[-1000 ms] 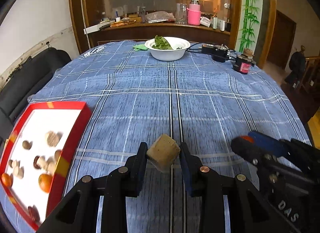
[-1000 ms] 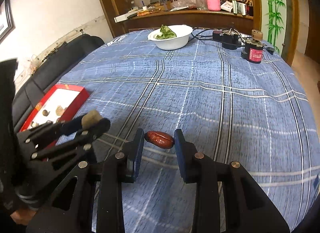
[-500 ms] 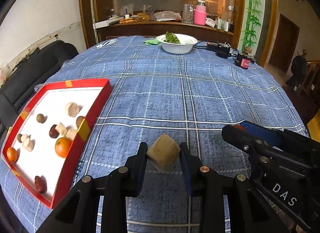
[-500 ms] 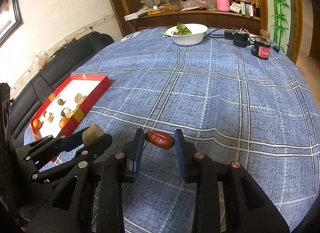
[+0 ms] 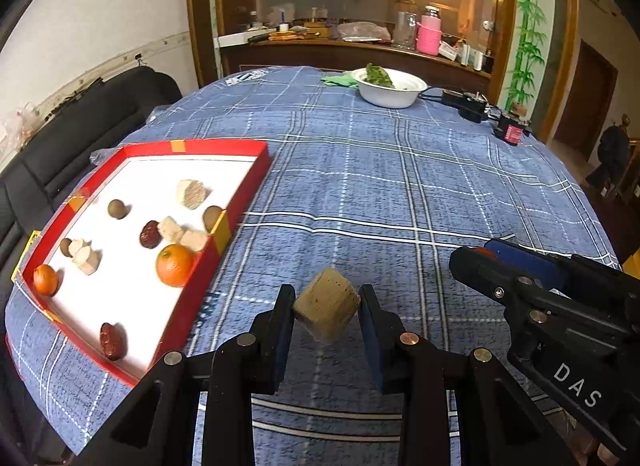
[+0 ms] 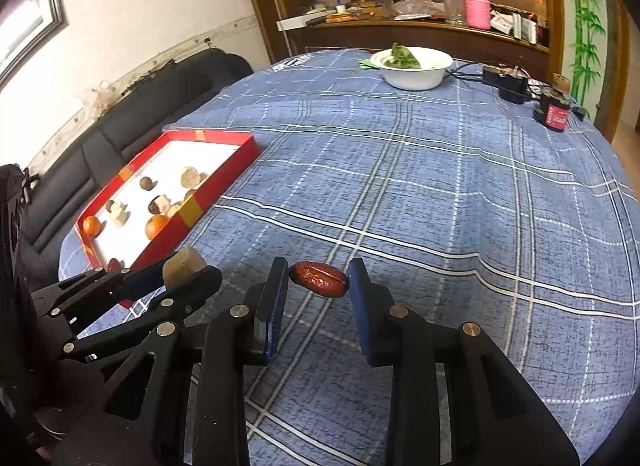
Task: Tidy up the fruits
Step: 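Carry the red date and beige cube in both tools over the red box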
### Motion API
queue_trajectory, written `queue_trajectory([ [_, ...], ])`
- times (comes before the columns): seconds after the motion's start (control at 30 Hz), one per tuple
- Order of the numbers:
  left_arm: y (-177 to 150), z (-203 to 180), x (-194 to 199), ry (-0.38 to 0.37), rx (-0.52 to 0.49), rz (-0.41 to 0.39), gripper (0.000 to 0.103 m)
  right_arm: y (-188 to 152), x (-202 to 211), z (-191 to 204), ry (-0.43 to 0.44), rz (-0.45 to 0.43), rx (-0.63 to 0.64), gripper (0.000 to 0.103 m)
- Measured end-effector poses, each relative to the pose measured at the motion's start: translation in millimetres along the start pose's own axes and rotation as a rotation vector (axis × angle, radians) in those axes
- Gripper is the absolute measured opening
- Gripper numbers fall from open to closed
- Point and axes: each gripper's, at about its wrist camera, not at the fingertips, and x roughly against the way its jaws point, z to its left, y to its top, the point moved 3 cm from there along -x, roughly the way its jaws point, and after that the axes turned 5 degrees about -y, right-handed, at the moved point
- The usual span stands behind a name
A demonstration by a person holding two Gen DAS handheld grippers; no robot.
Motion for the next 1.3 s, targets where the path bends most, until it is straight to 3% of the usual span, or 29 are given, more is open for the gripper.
queue_trajectory([
  [0.67,-13.6,73.1,13.5,0.073,0.136,-0.008,0.031,1.5,-14.1,64.1,0.093,0.036,0.124,0.03],
  [1.3,-11.3,123.2,20.2,0.13,0.244,-0.039,0.031,22.5,-20.3,121.3,0.168,0.007,0.211,0.03],
])
